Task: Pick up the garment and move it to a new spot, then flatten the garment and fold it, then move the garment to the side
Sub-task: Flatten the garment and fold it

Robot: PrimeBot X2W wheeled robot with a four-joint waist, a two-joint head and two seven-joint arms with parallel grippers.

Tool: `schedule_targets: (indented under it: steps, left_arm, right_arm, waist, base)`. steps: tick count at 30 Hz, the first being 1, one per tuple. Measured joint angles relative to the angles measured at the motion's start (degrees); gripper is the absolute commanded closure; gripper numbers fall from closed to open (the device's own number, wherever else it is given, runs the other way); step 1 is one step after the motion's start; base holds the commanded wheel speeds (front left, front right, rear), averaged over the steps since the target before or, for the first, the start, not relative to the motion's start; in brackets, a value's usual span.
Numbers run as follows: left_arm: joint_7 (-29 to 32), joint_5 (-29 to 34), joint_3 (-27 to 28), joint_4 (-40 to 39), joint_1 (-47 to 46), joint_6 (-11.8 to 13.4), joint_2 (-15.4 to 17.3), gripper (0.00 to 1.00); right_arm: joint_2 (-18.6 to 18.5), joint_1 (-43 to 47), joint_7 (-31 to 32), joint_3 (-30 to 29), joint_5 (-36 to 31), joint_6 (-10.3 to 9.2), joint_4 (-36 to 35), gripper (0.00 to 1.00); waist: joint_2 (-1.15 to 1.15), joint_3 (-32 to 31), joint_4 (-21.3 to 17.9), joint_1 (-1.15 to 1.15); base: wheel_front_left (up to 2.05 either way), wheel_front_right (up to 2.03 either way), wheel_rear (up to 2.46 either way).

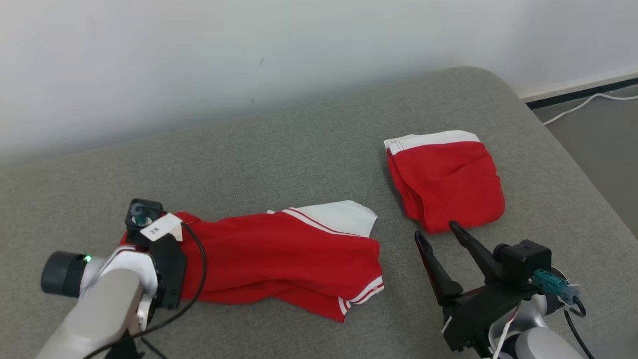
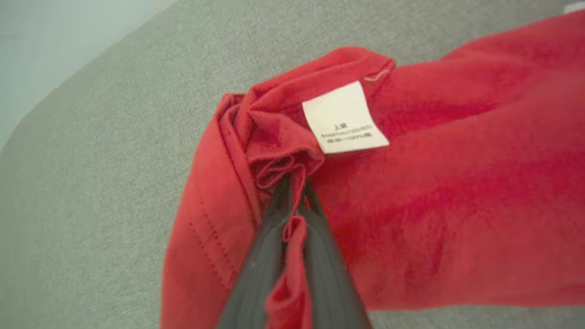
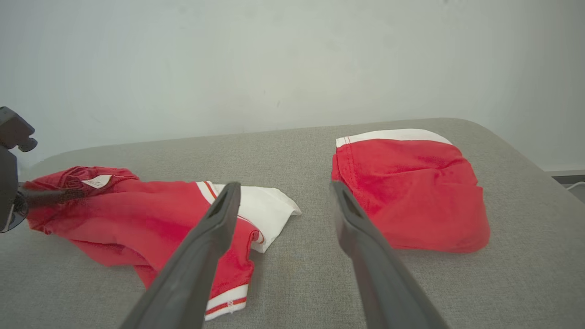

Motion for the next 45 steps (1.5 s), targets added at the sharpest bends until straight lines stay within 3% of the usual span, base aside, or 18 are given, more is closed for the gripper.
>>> schedule_targets:
  steps: [11,20,24,27,32,37,38,39,40,45]
  left_arm:
    - [-18.1,-4.4,9.7,-14.7,-0.2,0.3,3.4,1.0]
    - [-24.6,-3.1,8.8,-23.5,-6.9,0.3,-1.7,1.0]
    - [-26.4,-3.8,10.2,-26.1,-6.9,0.3,-2.0,1.0]
    - [-27.2,-5.4,11.9,-26.1,-3.1,0.3,0.8,1.0]
    - [-27.3,-6.4,14.6,-22.6,11.1,0.3,7.8,1.0]
    - [-26.0,-6.4,15.3,-18.0,22.8,0.3,8.6,1.0]
    - [-25.8,-6.3,15.7,-17.5,23.7,0.3,8.3,0.75]
    - [-25.3,-6.2,16.1,-16.7,24.2,0.3,7.9,0.32]
    - [-24.8,-6.2,16.6,-16.1,24.6,0.3,7.5,0.0]
    - [-22.2,-5.6,22.2,-10.7,25.9,0.3,7.0,0.0]
  right_arm:
    - [-0.6,0.4,-0.9,-1.2,0.0,-0.01,1.2,0.0]
    - [0.6,0.1,-0.8,0.8,0.0,0.15,1.2,0.0]
    - [0.5,0.1,-0.8,0.9,0.0,0.49,1.0,0.0]
    - [0.1,0.5,-0.8,0.4,0.0,0.46,0.7,0.0]
    - [-1.0,2.5,-0.9,-1.0,0.0,0.15,0.2,0.0]
    - [-1.4,2.6,-0.8,-1.4,0.0,-0.03,-0.3,0.0]
    - [-1.4,2.6,-0.8,-1.4,-0.1,-0.05,-0.3,0.0]
    - [-1.5,2.6,-0.8,-1.4,-0.1,-0.08,-0.4,0.0]
    - [-1.5,2.6,-0.8,-1.4,-0.2,-0.08,-0.5,0.0]
    - [-1.3,2.4,-0.3,-0.6,-0.2,-0.08,-0.6,0.0]
  waist:
    - [0.0,-2.6,2.0,-0.01]
    - [-0.01,-5.1,3.3,-0.02]
    - [-0.01,-5.2,2.4,-0.01]
    - [-0.01,-5.0,1.9,-0.02]
    - [0.0,-4.7,2.1,-0.01]
    - [0.0,-4.6,3.3,-0.01]
    - [0.0,-4.6,3.5,-0.01]
    - [0.0,-4.6,3.8,-0.01]
    - [-0.01,-4.6,4.0,-0.01]
    - [0.0,-5.1,5.0,-0.01]
  base:
    - [0.0,0.0,0.0]
    - [0.0,0.0,0.0]
    - [0.0,0.0,0.0]
    - [0.0,0.0,0.0]
    - [0.0,0.0,0.0]
    - [0.0,0.0,0.0]
    - [0.0,0.0,0.0]
    - [0.0,0.0,0.0]
    - [0.0,0.0,0.0]
    - [0.0,0.0,0.0]
